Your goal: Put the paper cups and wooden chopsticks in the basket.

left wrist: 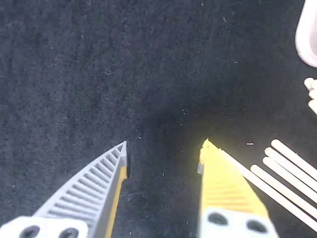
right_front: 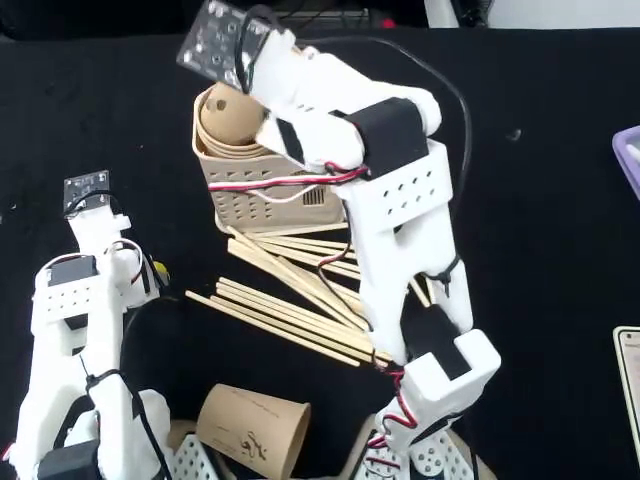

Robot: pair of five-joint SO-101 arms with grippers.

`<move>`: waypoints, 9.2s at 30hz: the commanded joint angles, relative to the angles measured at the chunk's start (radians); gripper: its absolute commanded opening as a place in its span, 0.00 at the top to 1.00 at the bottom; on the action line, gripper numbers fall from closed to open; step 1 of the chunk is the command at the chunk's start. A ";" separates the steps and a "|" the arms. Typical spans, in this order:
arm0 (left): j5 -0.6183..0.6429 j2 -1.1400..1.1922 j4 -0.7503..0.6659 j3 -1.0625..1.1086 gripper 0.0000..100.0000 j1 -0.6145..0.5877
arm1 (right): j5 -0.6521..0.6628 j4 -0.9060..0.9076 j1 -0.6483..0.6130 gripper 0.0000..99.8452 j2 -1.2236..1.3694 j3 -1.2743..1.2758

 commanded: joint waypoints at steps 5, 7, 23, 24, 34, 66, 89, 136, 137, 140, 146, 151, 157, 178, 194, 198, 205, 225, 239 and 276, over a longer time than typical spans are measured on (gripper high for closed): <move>0.008 -0.025 -0.011 -0.015 0.77 -0.010 | -0.201 -0.167 -0.041 0.82 -0.016 -0.039; 0.008 -0.025 -0.011 -0.015 0.77 -0.010 | -0.233 -0.167 -0.038 0.82 -0.019 -0.068; 0.008 -0.025 -0.011 -0.013 0.77 -0.010 | -0.256 0.158 0.000 0.87 -0.140 -0.114; 0.008 -0.025 -0.011 -0.013 0.77 -0.010 | -0.256 0.158 -0.006 0.87 -0.170 -0.085; 0.006 -0.025 -0.011 -0.012 0.77 -0.005 | -0.086 0.152 -0.110 0.87 -0.768 0.697; 0.006 -0.017 -0.089 0.004 0.77 -0.010 | 0.388 -0.071 -0.471 0.79 -1.693 2.077; 0.009 -0.015 -0.089 0.004 0.77 -0.010 | 0.195 0.104 -0.824 0.80 -1.276 1.735; 0.456 -0.023 -0.089 -0.050 0.77 -0.326 | 0.123 -0.175 -0.181 0.99 -1.283 1.508; 0.456 -0.023 -0.089 -0.050 0.77 -0.326 | 0.107 -0.184 -0.133 0.99 -1.277 1.451; 0.456 -0.023 -0.089 -0.050 0.77 -0.326 | 0.041 -0.298 0.009 0.99 -1.274 1.317; 0.456 -0.023 -0.086 -0.041 0.77 -0.314 | -0.150 -0.591 0.095 0.99 -1.191 1.191; 0.456 -0.021 -0.081 -0.039 0.77 -0.303 | -0.180 -0.638 0.097 0.99 -0.909 1.001; 0.456 -0.015 -0.081 -0.039 0.77 -0.303 | -0.213 -0.489 0.094 0.99 -0.510 0.575; 0.456 -0.025 -0.083 -0.019 0.77 -0.303 | -0.434 -0.015 0.006 0.99 0.225 -0.532; 0.454 -0.025 -0.081 -0.022 0.77 -0.308 | -0.434 0.011 0.008 0.91 0.355 -0.536; 0.454 -0.025 -0.081 -0.022 0.77 -0.305 | -0.434 -0.012 0.005 0.80 0.355 -0.538; 0.454 -0.025 -0.081 -0.022 0.77 -0.305 | -0.434 -0.026 0.005 0.88 0.349 -0.562; 0.454 -0.025 -0.083 -0.019 0.77 -0.305 | -0.512 0.161 -0.143 0.99 0.259 -0.723; 0.454 -0.025 -0.087 -0.022 0.77 -0.305 | -0.658 0.025 -0.133 0.99 -0.320 0.101; 0.454 -0.025 -0.087 -0.021 0.77 -0.303 | -0.595 -1.669 0.003 0.99 -0.216 1.336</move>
